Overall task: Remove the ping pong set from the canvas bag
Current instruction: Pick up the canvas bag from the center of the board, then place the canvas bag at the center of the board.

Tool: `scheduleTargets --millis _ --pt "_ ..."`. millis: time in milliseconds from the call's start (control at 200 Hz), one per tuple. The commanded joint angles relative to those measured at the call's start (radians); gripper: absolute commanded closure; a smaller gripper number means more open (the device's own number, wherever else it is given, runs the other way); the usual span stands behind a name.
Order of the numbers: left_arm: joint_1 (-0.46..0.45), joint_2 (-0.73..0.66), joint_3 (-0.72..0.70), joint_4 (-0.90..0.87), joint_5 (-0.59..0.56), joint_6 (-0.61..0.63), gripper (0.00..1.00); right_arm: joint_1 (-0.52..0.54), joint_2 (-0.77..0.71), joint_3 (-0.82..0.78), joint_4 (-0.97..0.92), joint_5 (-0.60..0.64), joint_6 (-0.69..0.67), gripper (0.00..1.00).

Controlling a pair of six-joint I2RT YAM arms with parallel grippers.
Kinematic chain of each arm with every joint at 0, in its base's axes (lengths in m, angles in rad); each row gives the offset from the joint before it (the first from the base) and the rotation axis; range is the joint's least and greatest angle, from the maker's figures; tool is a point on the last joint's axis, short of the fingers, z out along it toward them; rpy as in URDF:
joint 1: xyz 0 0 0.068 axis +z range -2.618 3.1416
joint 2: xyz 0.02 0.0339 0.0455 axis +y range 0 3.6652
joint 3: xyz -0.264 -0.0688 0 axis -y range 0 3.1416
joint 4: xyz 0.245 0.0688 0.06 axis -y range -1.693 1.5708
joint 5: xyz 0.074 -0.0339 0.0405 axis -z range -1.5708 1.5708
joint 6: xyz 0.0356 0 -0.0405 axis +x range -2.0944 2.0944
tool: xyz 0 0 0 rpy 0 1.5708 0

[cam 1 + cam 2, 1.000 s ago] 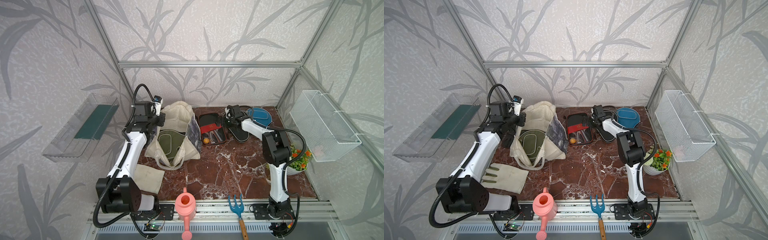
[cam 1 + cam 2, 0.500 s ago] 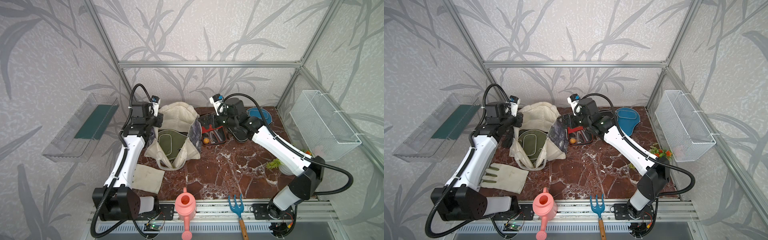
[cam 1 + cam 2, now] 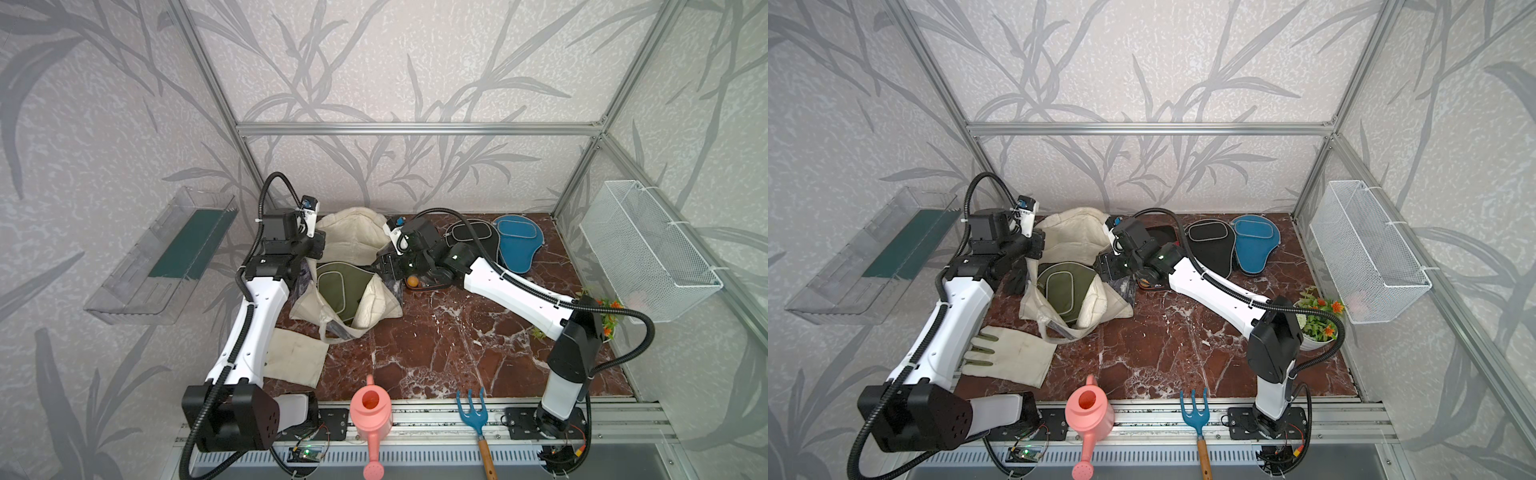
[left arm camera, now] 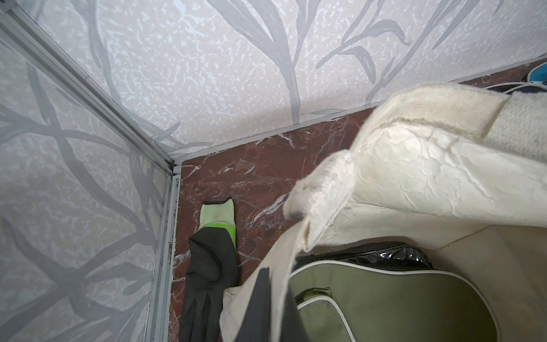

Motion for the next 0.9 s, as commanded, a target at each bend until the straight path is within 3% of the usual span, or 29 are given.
scheduleTargets --millis 0,40,280,665,895 --pt "-0.003 -0.07 0.02 0.105 -0.018 0.007 1.0 -0.003 0.006 0.032 -0.065 0.006 -0.022 0.86" --pt "-0.004 -0.072 0.025 0.104 -0.036 0.007 1.0 -0.003 0.002 0.035 -0.072 -0.002 -0.027 1.0" --pt "-0.004 -0.076 0.152 -0.004 -0.1 0.029 1.0 -0.003 -0.1 -0.001 -0.089 -0.072 -0.074 1.0" --pt "-0.005 -0.134 0.311 -0.172 0.018 -0.032 1.0 -0.001 -0.441 -0.174 -0.158 -0.024 -0.088 1.0" --pt "-0.014 -0.138 0.324 -0.233 0.185 -0.124 1.0 -0.002 -0.606 -0.274 -0.209 0.042 -0.057 1.0"
